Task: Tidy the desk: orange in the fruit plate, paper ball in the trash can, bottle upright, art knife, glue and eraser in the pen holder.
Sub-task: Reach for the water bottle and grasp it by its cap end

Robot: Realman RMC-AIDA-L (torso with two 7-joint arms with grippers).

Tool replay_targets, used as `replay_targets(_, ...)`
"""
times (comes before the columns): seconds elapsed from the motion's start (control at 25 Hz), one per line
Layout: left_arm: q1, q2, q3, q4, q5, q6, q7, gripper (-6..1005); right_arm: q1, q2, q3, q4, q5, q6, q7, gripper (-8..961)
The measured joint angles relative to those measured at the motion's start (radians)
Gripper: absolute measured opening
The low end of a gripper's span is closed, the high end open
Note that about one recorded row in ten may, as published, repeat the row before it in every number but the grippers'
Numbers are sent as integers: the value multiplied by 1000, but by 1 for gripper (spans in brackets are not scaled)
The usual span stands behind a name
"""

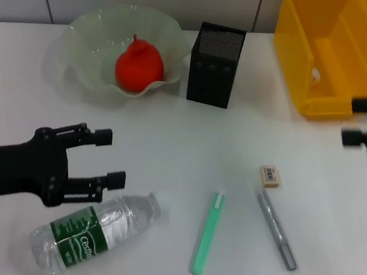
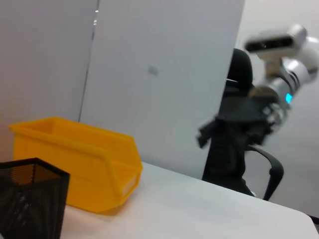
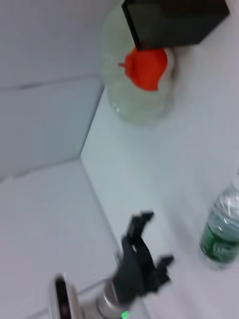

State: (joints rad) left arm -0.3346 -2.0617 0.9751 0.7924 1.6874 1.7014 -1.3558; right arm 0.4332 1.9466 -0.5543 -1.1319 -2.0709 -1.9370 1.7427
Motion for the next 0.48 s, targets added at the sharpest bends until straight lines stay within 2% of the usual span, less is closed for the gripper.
replay_targets(0.24,-26,-2,9,54,30,-39,-119,832,-49,-39,39,243,7,-1,-270,814)
replay_targets(0.36,-42,-7,45,139,72,-73,-240,831,-67,-59,44,339,7,-32,-380,814)
replay_targets(0.48,-44,-7,80,188,90,-98,-309,831,-93,-62,55,365,10,-67,-459,814)
